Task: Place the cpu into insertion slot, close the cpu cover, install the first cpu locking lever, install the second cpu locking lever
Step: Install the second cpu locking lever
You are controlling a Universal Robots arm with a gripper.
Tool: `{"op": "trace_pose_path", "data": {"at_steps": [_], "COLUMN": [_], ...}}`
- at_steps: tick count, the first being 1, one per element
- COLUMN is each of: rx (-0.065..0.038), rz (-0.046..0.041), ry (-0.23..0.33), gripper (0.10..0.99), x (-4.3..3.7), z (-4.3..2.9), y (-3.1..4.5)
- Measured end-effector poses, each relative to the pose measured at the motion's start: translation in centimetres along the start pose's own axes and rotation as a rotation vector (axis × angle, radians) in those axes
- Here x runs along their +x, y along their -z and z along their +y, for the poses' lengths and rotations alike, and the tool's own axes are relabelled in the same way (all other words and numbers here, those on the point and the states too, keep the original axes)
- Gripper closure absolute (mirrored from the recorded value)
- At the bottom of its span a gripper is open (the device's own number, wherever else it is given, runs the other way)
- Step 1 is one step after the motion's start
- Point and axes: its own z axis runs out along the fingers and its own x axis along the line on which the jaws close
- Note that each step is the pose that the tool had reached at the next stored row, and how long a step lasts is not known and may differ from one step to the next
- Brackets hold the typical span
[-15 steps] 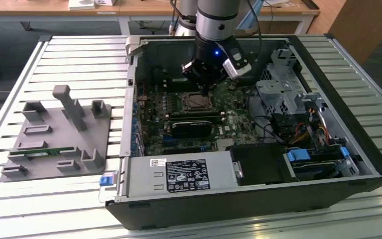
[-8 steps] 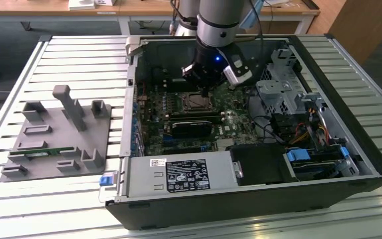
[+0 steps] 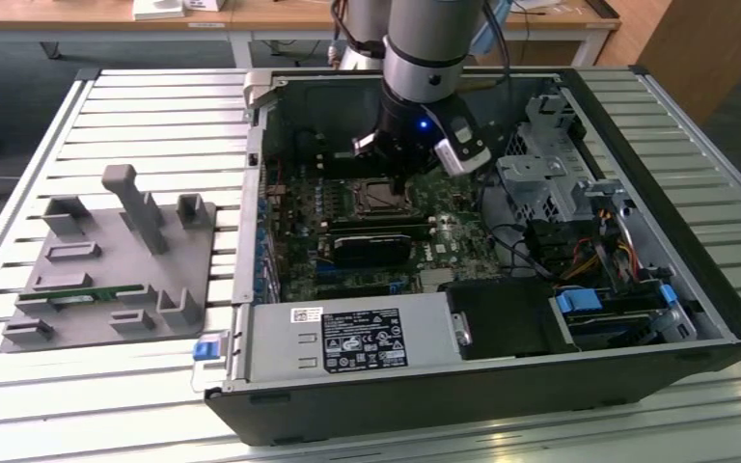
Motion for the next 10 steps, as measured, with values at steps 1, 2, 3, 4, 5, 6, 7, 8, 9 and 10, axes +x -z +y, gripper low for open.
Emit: {"op": "trace_pose_path", "data": {"at_steps": [1, 2, 3, 4, 5, 6, 7, 8, 9, 10], "rx": [0.000, 0.000, 0.000, 0.000, 0.000, 0.000, 0.000, 0.000, 0.000, 0.000], "rz": [0.0006, 0.0012, 0.0017, 0.0018, 0.0017, 0.0018, 0.0020, 0.0021, 0.0024, 0.0025], "ry": [0.000, 0.000, 0.000, 0.000, 0.000, 0.000, 0.000, 0.000, 0.000, 0.000], "gripper": [0.980, 0.980, 0.980, 0.980, 0.980, 0.980, 0.980, 0.980, 0.980, 0.980], "x": [0.01, 0.01, 0.01, 0.02, 0.03, 0.03, 0.04, 0.04, 0.05, 0.05], "z": [-0.11, -0.19, -0.29, -0.36, -0.37, -0.37, -0.38, -0.39, -0.43, -0.50], "y": [-0.06, -0.10, -0.12, -0.15, -0.19, -0.21, -0.23, -0.26, -0.28, -0.30]}}
